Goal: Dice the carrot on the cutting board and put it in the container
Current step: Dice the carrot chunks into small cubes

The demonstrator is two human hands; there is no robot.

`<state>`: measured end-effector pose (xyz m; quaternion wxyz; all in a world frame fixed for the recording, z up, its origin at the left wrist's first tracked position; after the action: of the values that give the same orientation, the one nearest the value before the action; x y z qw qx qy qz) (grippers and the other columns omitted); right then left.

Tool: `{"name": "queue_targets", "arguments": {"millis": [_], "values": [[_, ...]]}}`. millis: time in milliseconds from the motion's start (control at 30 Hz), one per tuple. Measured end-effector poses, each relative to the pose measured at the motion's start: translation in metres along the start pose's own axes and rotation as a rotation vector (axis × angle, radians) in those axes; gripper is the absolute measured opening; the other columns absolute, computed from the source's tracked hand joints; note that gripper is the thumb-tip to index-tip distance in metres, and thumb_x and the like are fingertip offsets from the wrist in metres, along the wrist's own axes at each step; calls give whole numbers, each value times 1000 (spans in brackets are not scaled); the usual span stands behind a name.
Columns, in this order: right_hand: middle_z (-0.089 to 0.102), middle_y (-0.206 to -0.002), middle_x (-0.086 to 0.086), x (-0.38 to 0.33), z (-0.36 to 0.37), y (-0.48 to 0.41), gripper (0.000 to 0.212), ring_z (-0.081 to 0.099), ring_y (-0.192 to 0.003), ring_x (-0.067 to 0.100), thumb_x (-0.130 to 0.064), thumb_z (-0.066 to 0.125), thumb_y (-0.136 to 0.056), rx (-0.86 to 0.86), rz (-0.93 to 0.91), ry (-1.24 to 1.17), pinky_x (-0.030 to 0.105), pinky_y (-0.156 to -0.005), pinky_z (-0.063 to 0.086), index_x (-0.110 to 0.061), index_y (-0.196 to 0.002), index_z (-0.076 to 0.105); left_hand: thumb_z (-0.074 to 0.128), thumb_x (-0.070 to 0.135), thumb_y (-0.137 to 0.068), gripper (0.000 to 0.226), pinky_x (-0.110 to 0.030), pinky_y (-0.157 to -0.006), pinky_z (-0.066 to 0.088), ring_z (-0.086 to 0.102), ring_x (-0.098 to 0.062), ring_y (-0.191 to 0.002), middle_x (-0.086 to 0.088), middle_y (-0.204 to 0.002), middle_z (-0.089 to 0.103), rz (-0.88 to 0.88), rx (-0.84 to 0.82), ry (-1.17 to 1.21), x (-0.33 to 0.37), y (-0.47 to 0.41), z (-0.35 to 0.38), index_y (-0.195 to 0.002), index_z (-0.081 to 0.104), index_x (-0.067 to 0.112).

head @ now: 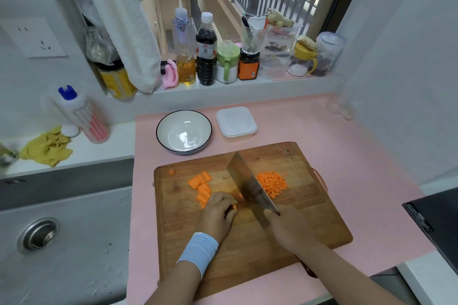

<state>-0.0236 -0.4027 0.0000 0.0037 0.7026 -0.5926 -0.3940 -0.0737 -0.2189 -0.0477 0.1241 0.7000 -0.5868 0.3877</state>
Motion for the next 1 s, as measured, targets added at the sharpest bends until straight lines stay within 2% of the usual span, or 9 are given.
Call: {"name": "queue_targets", "arguments": {"millis": [133,200,400,500,600,700,833,933,1000], "values": [[61,-67,-4,-4,-16,-6,35,58,-64,14,-37,48,-102,-10,-41,39,31,-59,41,-21,-74,61,72,17,-85,30,-26,-85,46,53,-19,-102,-2,-103,59,-167,1,-156,-2,-2,4,-115,68,13],[63,-70,-3,-2,-23,-10,34,61,-67,15,-37,48,-101,-16,-58,75,32,-60,43,-19,-76,63,64,22,-91,27,-31,-85,48,51,-21,-106,-4,-106,58,-277,-52,-206,-1,-7,9,-117,66,14],[64,-76,-6,11,-52,-29,30,64,-75,17,-40,47,-102,-2,-146,169,30,-62,46,-26,-80,61,54,20,-97,23,-28,-88,46,58,-22,-102,-5,-113,57,-488,-151,-194,23,-31,33,-117,64,16],[65,-78,-8,14,-65,-39,28,63,-72,12,-41,46,-103,-8,-183,197,27,-59,44,-25,-92,66,50,13,-95,28,-29,-91,47,61,-23,-104,-4,-113,62,-543,-78,-152,40,-38,35,-117,66,18],[62,-76,-9,11,-80,-48,29,63,-76,17,-40,47,-103,0,-253,253,28,-59,42,-28,-80,60,45,2,-92,32,-27,-92,43,58,-26,-108,-7,-119,56,-727,105,-138,25,-25,14,-117,62,11],[59,-72,-9,7,-88,-55,31,61,-75,18,-40,45,-103,6,-336,312,28,-55,37,-31,-73,52,47,0,-90,41,-24,-97,39,54,-25,-112,-8,-130,47,-776,31,-183,16,-18,17,-128,58,12],[61,-75,-8,5,-91,-61,26,63,-80,20,-40,44,-103,-20,-440,341,30,-62,41,-35,-80,55,43,3,-92,43,-23,-91,48,61,-16,-98,2,-116,61,-714,-96,-129,33,-31,43,-123,62,25],[69,-89,-6,1,-100,-59,25,64,-91,22,-39,43,-103,-5,-521,374,31,-68,44,-35,-98,67,40,1,-93,43,-20,-85,46,60,-12,-90,6,-104,66,-781,2,-17,39,-35,35,-120,62,26],[72,-102,-5,-1,-108,-59,28,64,-98,21,-39,41,-103,38,-578,442,31,-75,46,-39,-115,67,40,-3,-91,43,-20,-84,43,62,-17,-93,0,-104,67,-878,166,50,27,-29,10,-117,62,23]]}}
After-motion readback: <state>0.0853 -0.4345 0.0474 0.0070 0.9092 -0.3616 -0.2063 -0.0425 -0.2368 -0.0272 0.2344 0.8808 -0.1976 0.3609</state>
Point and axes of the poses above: each hand's wrist, its own y-axis away from the middle knuckle, its own z-axis out of the palm, x = y × z, the point moved 9 cm from there along -y, towards the middle knuckle
